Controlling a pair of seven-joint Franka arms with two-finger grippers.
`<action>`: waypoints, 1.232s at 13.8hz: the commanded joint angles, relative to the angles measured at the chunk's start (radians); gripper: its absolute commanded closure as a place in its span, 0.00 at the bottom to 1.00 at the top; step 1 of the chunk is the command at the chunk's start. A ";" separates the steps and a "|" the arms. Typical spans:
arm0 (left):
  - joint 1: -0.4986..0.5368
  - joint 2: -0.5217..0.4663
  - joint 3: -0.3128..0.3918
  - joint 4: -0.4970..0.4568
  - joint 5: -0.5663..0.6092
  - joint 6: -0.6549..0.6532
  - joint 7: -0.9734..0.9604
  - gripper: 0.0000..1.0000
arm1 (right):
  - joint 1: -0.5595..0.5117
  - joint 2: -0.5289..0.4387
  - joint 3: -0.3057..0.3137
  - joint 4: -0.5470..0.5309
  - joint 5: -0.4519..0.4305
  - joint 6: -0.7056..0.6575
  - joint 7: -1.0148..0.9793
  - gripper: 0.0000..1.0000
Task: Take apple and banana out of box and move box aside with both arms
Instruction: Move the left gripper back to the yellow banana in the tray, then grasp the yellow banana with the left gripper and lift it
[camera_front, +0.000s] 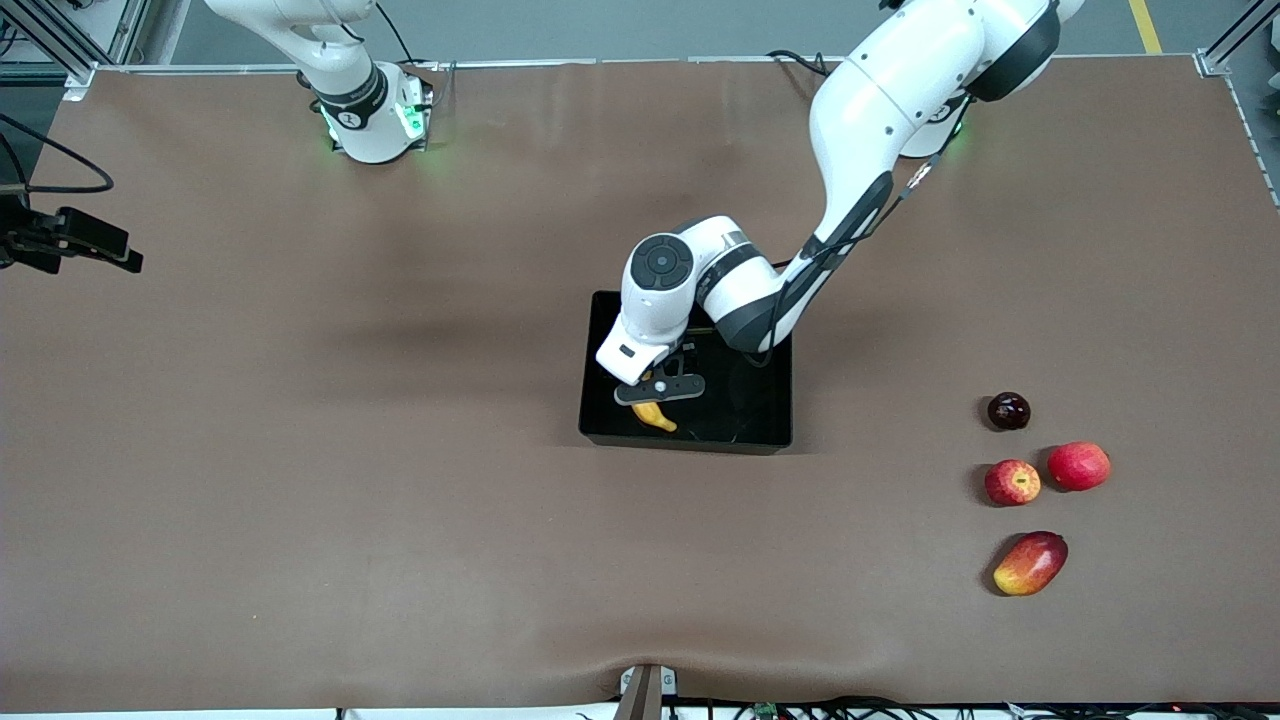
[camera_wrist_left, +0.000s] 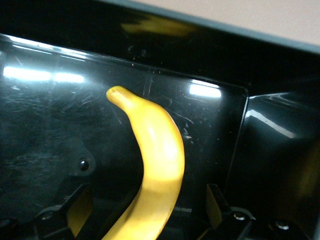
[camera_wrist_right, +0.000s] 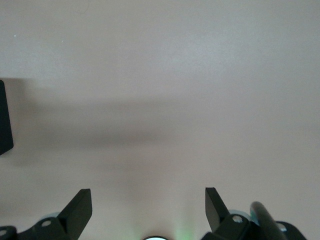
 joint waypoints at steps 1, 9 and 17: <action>-0.014 0.040 0.012 0.029 0.017 0.038 -0.015 0.29 | -0.004 0.038 0.004 0.020 0.015 -0.010 -0.014 0.00; -0.016 -0.016 0.026 0.030 0.011 0.031 -0.012 1.00 | 0.028 0.077 0.004 0.020 0.019 0.002 0.000 0.00; 0.071 -0.248 0.010 0.029 -0.030 -0.193 0.107 1.00 | 0.108 0.149 0.004 0.012 0.148 0.040 0.090 0.00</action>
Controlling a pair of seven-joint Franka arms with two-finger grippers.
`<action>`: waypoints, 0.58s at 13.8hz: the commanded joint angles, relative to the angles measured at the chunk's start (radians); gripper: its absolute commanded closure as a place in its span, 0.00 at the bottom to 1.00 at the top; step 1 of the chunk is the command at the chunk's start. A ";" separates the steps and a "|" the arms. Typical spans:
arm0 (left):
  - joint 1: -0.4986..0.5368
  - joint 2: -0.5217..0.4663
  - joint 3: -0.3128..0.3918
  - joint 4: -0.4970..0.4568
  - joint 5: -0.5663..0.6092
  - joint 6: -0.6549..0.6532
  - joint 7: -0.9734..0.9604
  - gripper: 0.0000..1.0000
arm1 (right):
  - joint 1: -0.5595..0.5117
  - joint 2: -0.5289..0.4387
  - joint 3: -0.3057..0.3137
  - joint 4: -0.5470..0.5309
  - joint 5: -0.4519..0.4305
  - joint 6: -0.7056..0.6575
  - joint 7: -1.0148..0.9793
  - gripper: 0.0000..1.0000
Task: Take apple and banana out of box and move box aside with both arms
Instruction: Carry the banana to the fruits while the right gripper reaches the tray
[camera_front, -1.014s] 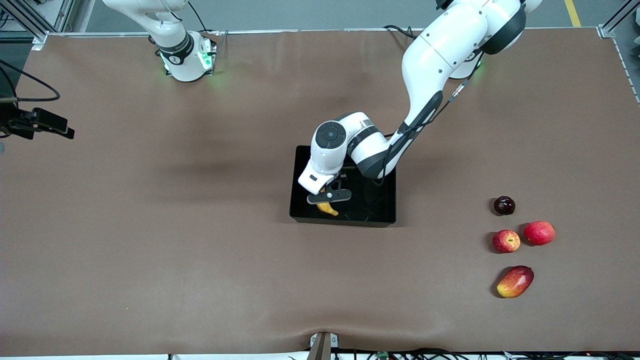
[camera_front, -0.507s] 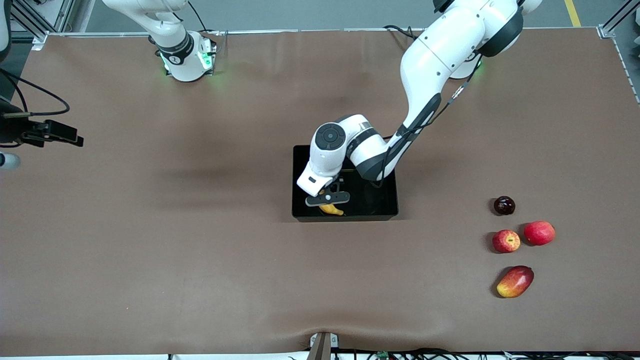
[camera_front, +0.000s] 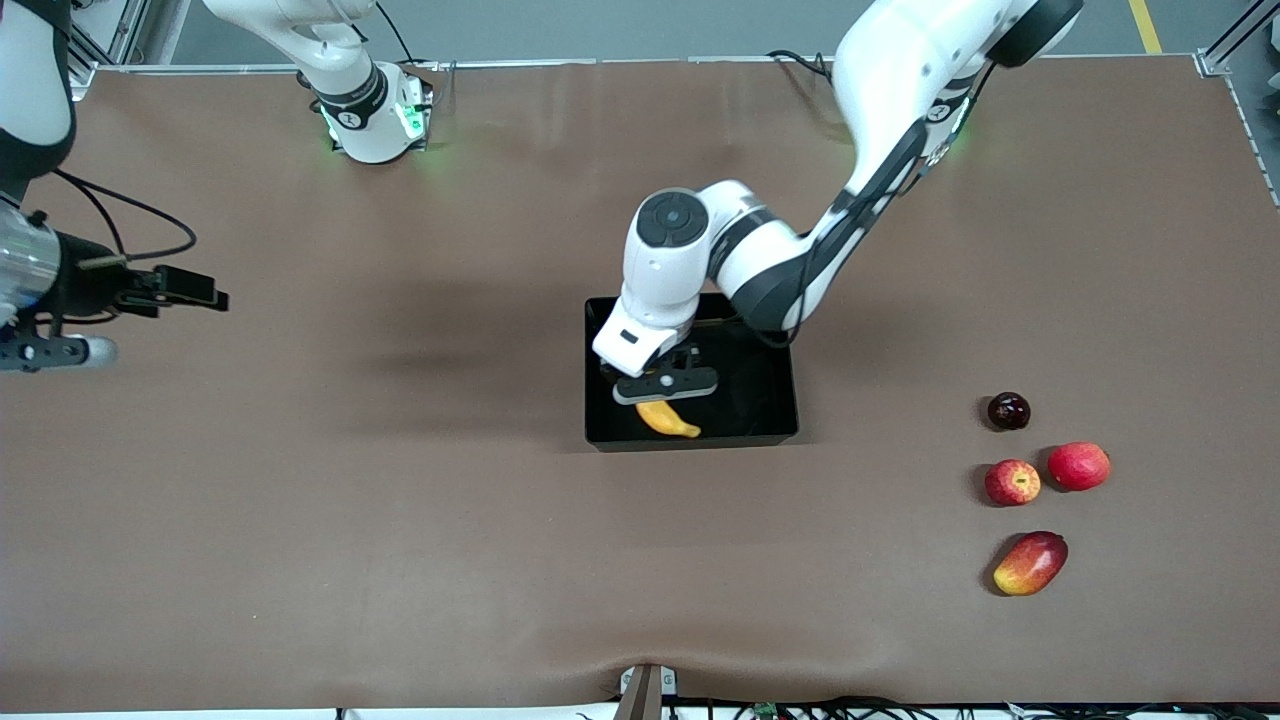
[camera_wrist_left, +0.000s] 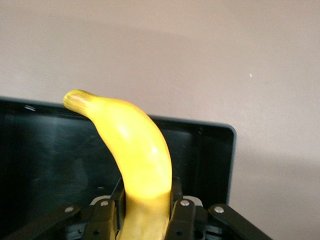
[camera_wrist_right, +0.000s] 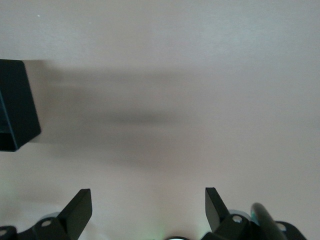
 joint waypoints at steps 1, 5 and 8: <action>0.080 -0.100 -0.001 -0.030 -0.066 -0.111 0.153 1.00 | 0.086 0.018 -0.002 0.013 0.018 0.023 0.146 0.00; 0.267 -0.141 0.001 -0.036 -0.148 -0.208 0.460 1.00 | 0.267 0.074 -0.002 0.008 0.021 0.107 0.346 0.00; 0.389 -0.134 0.003 -0.061 -0.148 -0.220 0.688 1.00 | 0.379 0.139 -0.002 0.008 0.022 0.189 0.410 0.00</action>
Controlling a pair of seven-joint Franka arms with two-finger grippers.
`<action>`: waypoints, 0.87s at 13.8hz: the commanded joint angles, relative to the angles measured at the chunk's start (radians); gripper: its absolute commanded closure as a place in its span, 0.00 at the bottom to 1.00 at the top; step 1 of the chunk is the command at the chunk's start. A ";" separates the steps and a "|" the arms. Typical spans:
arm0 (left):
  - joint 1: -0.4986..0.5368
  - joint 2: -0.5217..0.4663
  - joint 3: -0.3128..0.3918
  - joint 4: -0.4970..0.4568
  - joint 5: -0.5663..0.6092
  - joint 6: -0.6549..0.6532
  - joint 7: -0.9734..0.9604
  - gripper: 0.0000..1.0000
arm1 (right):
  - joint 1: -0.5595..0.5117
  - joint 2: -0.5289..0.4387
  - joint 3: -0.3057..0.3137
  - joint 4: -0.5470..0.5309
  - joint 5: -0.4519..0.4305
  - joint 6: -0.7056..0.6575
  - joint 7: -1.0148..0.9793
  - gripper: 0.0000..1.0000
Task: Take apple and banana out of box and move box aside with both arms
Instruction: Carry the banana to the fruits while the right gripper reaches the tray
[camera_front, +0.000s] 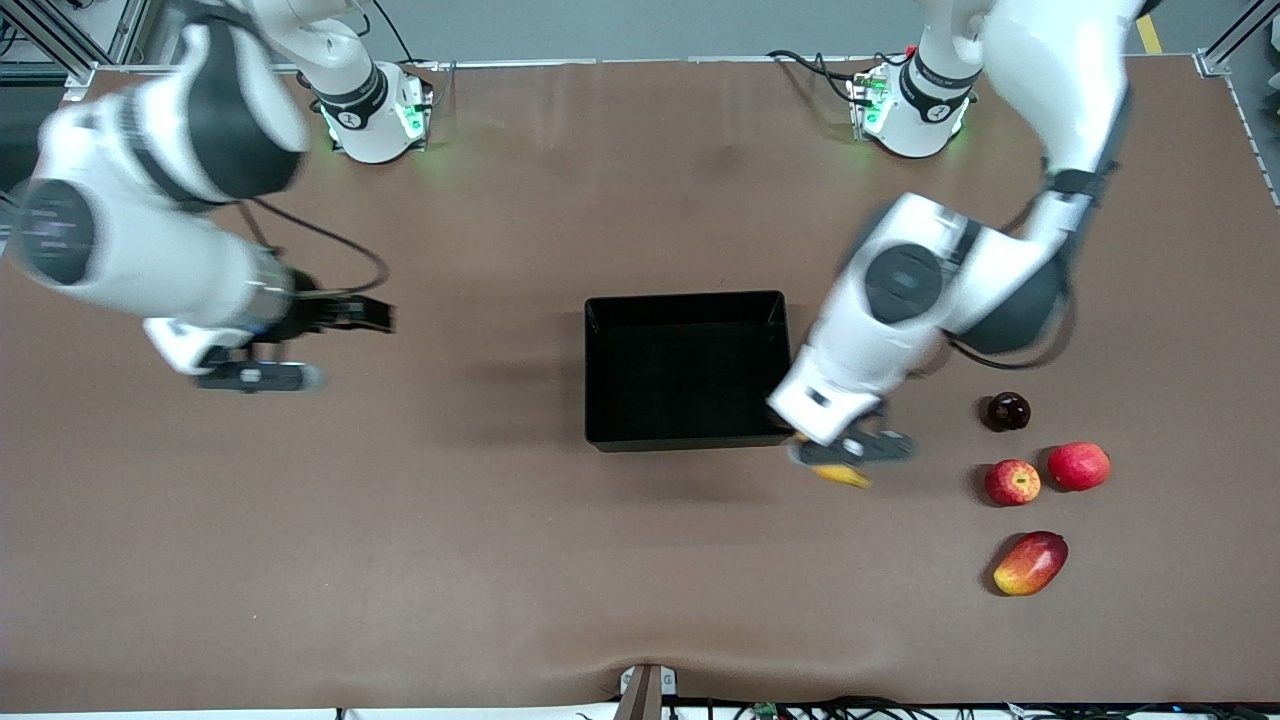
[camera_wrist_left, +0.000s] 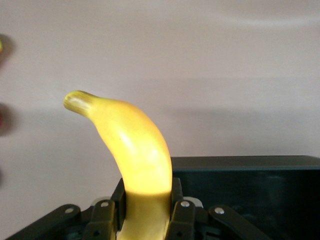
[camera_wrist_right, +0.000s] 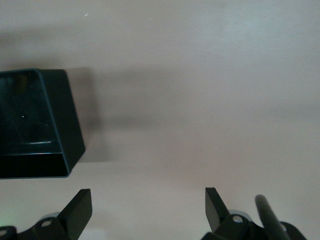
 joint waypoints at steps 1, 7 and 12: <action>0.083 -0.006 -0.005 -0.043 -0.016 -0.012 0.182 1.00 | 0.081 0.070 -0.012 0.010 0.009 0.076 0.043 0.00; 0.211 0.122 0.004 -0.042 -0.001 0.060 0.532 1.00 | 0.250 0.226 -0.012 0.013 0.010 0.266 0.190 0.00; 0.278 0.218 0.004 -0.051 0.134 0.157 0.545 1.00 | 0.345 0.343 -0.012 0.012 0.009 0.424 0.268 0.00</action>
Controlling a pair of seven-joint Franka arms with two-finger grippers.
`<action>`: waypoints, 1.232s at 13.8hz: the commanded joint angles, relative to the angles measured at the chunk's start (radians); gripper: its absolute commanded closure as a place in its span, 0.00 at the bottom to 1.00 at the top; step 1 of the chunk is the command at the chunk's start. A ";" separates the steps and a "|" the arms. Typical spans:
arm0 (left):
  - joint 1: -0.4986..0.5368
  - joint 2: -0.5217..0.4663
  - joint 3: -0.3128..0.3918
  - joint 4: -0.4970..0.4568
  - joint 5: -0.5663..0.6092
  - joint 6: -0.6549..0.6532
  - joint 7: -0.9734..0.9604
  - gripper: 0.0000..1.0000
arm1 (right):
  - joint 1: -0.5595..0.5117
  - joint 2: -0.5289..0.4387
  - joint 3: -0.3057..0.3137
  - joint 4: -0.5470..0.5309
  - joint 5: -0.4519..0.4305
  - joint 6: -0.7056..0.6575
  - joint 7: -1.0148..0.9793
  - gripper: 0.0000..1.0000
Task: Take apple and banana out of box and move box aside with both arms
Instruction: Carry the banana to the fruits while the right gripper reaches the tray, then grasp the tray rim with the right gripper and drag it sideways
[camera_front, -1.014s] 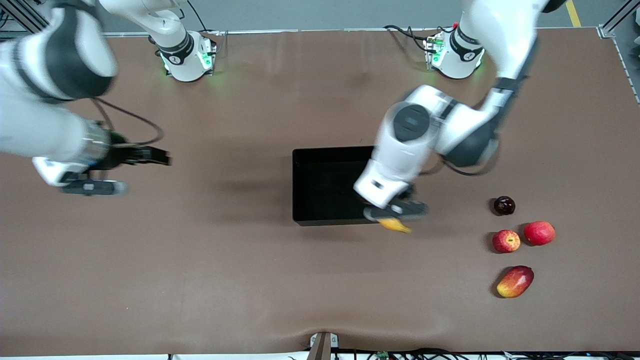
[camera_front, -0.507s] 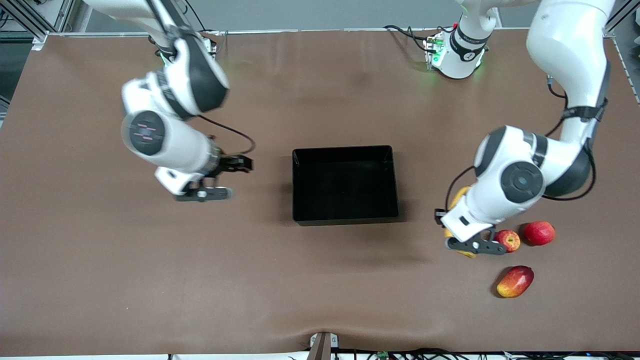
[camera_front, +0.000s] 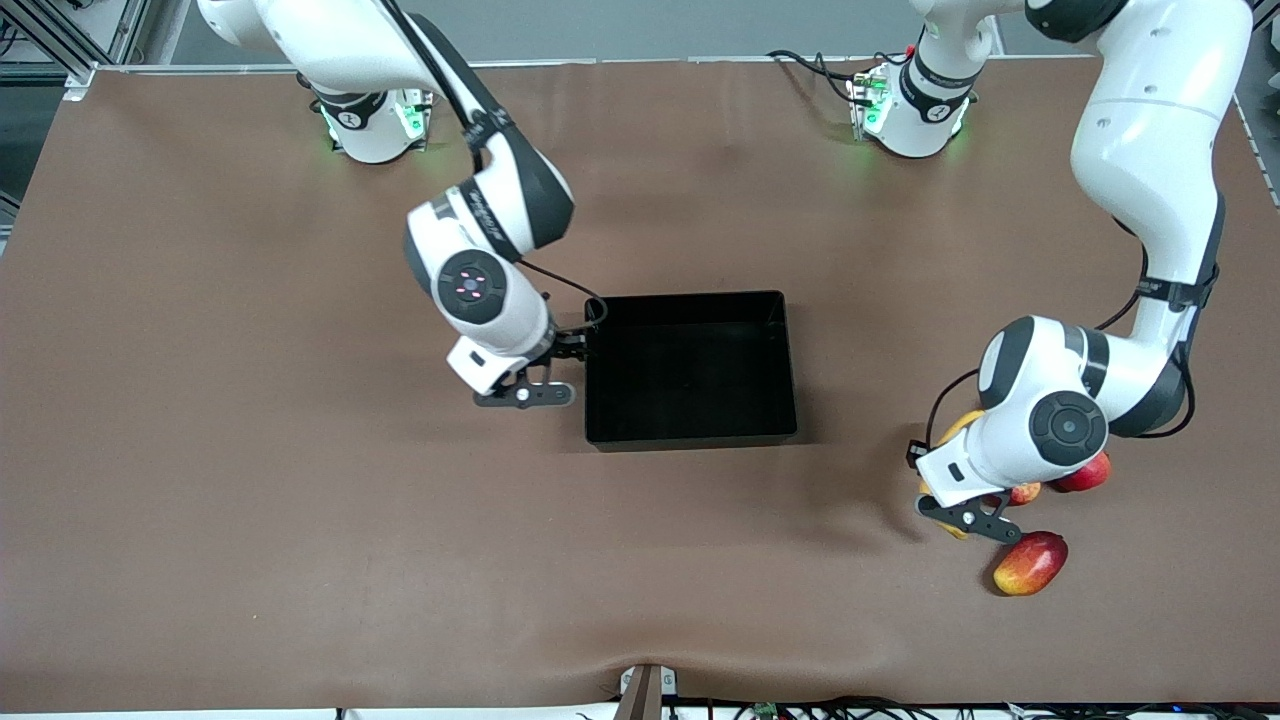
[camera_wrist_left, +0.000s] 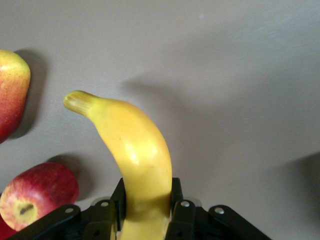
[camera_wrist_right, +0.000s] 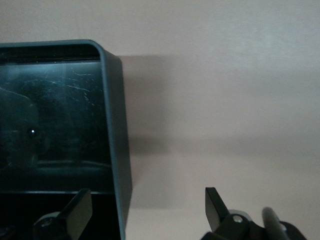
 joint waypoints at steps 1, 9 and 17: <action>0.044 0.033 -0.009 -0.024 0.029 0.078 0.008 1.00 | 0.060 0.067 -0.012 0.023 0.006 0.075 0.110 0.00; 0.051 0.057 -0.008 -0.079 0.013 0.190 -0.008 1.00 | 0.063 0.088 -0.012 0.022 0.005 0.099 0.132 1.00; 0.047 -0.118 -0.020 -0.094 0.013 0.077 -0.176 0.00 | -0.122 -0.112 -0.015 0.036 0.008 -0.202 -0.009 1.00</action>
